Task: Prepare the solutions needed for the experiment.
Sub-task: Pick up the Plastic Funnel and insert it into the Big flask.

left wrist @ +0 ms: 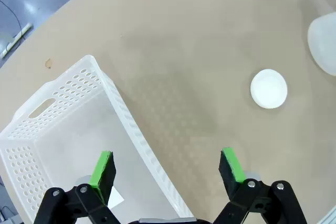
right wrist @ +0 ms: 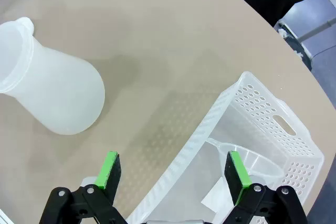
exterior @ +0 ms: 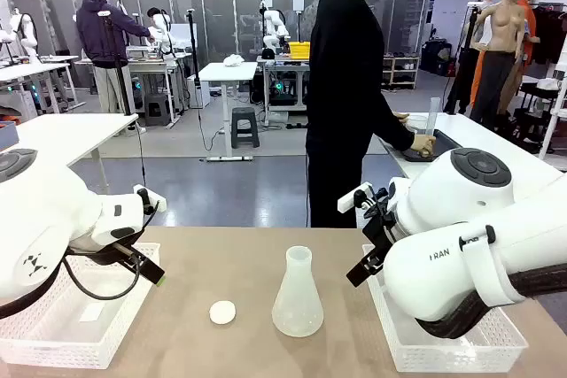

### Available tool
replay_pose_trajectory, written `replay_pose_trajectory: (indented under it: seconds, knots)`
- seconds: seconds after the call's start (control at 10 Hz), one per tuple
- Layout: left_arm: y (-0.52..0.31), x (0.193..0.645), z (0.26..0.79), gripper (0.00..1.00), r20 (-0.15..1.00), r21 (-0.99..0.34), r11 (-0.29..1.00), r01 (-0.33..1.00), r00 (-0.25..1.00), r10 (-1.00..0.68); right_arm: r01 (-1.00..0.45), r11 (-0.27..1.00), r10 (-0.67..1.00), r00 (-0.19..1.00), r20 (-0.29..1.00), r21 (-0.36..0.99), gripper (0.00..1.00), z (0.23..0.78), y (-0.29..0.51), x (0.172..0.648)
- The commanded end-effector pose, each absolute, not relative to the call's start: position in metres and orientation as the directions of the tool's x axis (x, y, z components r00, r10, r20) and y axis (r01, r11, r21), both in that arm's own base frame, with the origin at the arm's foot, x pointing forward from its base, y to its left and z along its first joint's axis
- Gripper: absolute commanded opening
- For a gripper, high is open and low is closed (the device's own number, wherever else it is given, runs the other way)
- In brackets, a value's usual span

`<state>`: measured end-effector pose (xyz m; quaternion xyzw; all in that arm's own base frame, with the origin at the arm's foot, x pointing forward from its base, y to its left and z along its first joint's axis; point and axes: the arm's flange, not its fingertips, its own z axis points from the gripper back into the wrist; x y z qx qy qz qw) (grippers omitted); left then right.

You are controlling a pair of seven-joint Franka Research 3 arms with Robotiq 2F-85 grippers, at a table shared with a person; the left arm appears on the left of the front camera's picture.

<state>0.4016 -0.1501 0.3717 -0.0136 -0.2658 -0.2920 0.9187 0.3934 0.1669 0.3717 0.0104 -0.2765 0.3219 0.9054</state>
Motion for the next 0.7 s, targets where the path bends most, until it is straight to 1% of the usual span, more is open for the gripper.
replay_pose_trajectory:
  seconds: [0.0, 0.6]
  knots:
    - [-0.1503, 0.4015, 0.3717, 1.00, 0.496, 0.130, 0.829, 0.544, 0.688, -0.530, -0.589, 0.793, 0.577, 0.640, 0.507, -0.159, 1.00, 0.3717, 0.1669, 0.3934]
    - [-0.1503, 0.4015, 0.3717, 1.00, 0.496, 0.130, 0.829, 0.544, 0.688, -0.530, -0.589, 0.793, 0.577, 0.640, 0.507, -0.159, 1.00, 0.3717, 0.1669, 0.3934]
